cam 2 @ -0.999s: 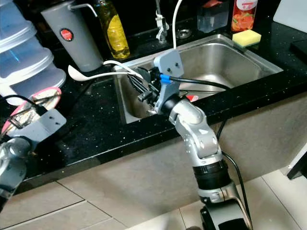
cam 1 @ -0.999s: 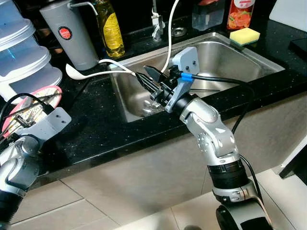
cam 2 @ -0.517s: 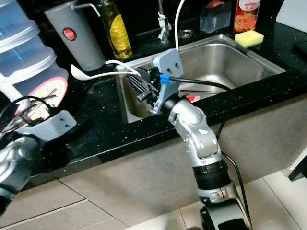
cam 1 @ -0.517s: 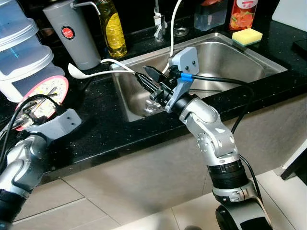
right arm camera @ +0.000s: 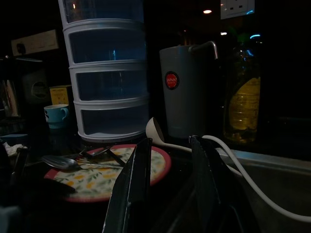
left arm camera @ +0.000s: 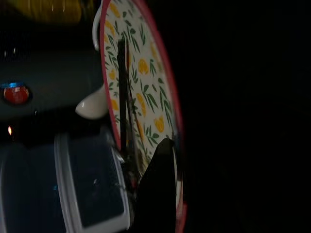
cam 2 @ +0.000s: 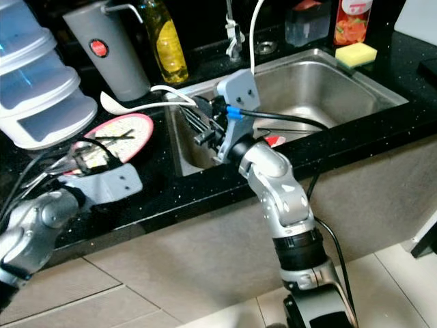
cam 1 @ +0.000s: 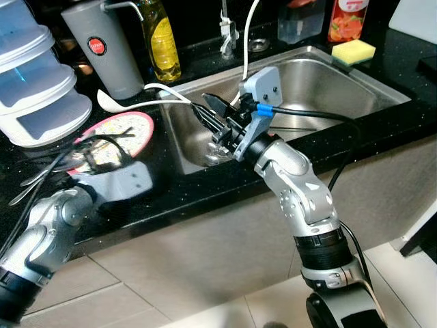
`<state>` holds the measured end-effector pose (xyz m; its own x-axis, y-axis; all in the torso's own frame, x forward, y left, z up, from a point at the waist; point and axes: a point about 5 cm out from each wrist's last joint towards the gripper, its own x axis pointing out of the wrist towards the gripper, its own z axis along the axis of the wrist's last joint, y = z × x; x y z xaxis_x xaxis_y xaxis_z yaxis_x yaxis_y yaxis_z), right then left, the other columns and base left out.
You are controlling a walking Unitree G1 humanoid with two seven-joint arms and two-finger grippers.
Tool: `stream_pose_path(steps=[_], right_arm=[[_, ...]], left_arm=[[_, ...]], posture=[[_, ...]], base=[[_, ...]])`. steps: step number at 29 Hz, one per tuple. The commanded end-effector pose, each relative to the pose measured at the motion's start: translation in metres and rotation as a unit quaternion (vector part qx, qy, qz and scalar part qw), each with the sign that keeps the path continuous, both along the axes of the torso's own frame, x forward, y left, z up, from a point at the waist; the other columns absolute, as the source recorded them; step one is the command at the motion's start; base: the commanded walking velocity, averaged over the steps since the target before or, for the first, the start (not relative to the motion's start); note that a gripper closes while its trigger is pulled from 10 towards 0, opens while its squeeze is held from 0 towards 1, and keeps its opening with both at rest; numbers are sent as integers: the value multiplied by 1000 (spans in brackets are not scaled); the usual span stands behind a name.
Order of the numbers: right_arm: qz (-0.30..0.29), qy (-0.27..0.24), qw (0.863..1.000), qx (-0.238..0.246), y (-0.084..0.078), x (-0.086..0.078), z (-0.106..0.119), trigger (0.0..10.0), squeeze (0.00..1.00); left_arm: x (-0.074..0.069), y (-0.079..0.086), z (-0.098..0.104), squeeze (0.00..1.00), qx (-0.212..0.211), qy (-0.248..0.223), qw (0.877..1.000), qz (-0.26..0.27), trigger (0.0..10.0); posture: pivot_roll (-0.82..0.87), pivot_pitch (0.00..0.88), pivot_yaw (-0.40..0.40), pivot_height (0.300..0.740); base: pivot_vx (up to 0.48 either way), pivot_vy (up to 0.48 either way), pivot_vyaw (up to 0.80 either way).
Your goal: Kitchen organization
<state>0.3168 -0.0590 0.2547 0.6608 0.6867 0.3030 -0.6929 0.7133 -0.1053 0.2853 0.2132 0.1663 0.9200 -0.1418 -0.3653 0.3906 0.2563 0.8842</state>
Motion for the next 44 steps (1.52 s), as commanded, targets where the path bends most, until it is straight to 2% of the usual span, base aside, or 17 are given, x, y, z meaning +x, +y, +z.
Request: stream_pose_path(steps=[1,5,10,11,18,19,22,24,26,29,30,31,32,34,38,41,44], right_arm=[[11,-4,1000,4,6,-2,2,10000,0],[11,-4,1000,5,6,-2,2,10000,0],[8,-5,1000,6,6,-1,3,10000,0],[7,-5,1000,6,5,-1,3,10000,0],[6,-5,1000,8,5,-1,3,10000,0],[6,-6,1000,8,5,-1,3,10000,0],[6,-6,1000,8,4,0,3,10000,0],[6,-7,1000,8,4,0,3,10000,0],[6,-7,1000,8,4,0,3,10000,0],[6,-7,1000,8,5,0,4,10000,0],[6,-8,1000,8,5,0,4,10000,0],[7,-8,1000,8,5,0,4,10000,0],[7,-8,1000,8,5,0,4,10000,0],[7,-9,1000,8,5,0,4,10000,0],[7,-9,1000,9,5,0,4,10000,0],[7,-9,1000,9,5,0,4,10000,0],[7,-10,1000,9,5,0,4,10000,0]], left_arm=[[-8,-2,-9,0,12,43,999,-25,10000],[-10,-14,-7,0,-2,53,997,-51,10000],[-11,-11,-10,0,6,63,997,-48,10000],[-12,-10,-10,1000,-4,68,997,-44,10000],[-7,-5,0,1000,-25,56,998,-8,10000],[-5,-10,10,0,-56,38,998,-15,10000],[-7,-29,28,0,-133,9,989,-70,10000],[-11,-46,50,0,-222,-17,968,-117,10000],[-11,-46,50,0,-222,-17,968,-117,10000],[-13,-52,59,0,-260,-21,956,-136,10000],[-15,-54,66,0,-287,-22,946,-147,10000],[-18,-56,79,0,-346,-21,924,-163,10000],[-18,-56,79,0,-346,-21,924,-163,10000],[-16,-47,99,0,-404,-44,901,-151,10000],[-10,-35,109,0,-437,-73,888,-122,10000],[23,32,115,0,-463,-185,856,137,10000],[26,67,106,0,-450,-210,829,259,10000]], posture=[[-17,7,173,740],[-16,8,173,740],[-19,9,177,740],[-19,10,177,740],[-16,9,176,740],[-16,8,175,740],[-16,6,175,740],[-15,5,173,740],[-15,5,173,740],[-15,3,172,740],[-15,3,172,740],[-14,3,171,740],[-14,3,171,740],[-11,4,171,740],[-11,4,171,740],[-9,3,170,740],[-11,0,172,740]], base=[[0,0,0],[0,0,0],[0,0,0],[0,0,0],[0,0,0],[0,0,0],[0,0,0],[0,0,0],[0,0,0],[0,0,0],[0,0,0],[0,0,0],[0,0,0],[0,0,0],[0,0,0],[0,0,0],[0,0,0]])
